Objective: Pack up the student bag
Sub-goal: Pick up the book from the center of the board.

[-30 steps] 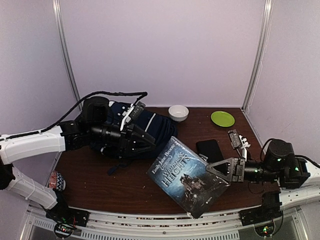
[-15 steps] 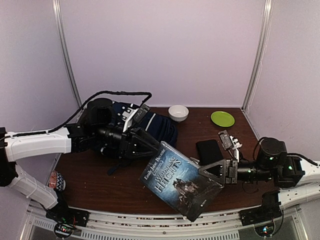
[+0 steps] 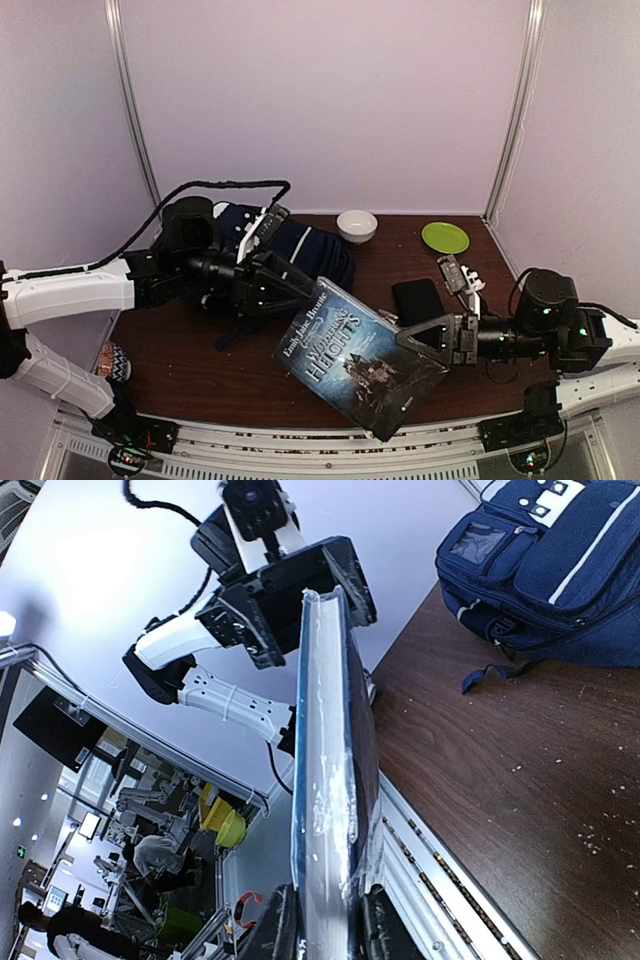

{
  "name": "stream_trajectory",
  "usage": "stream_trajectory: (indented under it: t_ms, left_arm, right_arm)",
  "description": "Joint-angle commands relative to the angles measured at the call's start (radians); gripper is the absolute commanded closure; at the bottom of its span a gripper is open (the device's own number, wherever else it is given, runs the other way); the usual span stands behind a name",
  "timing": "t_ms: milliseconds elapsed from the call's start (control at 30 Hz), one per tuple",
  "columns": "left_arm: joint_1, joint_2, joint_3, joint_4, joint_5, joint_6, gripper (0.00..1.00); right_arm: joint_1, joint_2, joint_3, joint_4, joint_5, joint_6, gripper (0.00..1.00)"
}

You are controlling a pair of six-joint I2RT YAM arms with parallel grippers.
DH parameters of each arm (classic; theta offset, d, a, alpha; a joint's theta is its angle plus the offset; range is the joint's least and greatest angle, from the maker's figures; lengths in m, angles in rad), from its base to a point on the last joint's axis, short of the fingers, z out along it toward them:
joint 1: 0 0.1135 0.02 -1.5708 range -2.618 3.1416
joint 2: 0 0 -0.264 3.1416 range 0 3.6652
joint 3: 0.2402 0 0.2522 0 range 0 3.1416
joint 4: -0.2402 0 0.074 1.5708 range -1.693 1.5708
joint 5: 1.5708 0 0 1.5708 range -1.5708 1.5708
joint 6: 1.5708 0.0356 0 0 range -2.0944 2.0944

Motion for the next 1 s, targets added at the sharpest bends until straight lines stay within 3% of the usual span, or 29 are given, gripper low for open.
stream_trajectory:
  t_ms: [0,100,800,900,967]
  left_arm:
    - [0.039,-0.054,-0.049,0.164,0.006,-0.089,0.02]
    - [0.042,-0.070,-0.030,0.110,-0.003,-0.055,0.02]
    - [0.020,-0.062,-0.057,0.143,0.138,-0.097,0.02]
    - [0.004,-0.065,-0.043,0.109,0.147,-0.078,0.09]
    - [-0.002,-0.069,-0.039,0.100,0.154,-0.067,0.23]
  right_arm:
    - [0.009,-0.020,0.087,0.224,-0.031,-0.007,1.00]
    - [0.010,-0.009,0.100,0.225,-0.038,-0.011,1.00]
    - [0.012,0.081,0.171,0.260,-0.041,-0.054,1.00]
    - [0.011,0.094,0.179,0.261,-0.023,-0.065,1.00]
    - [0.011,0.107,0.184,0.273,-0.021,-0.066,1.00]
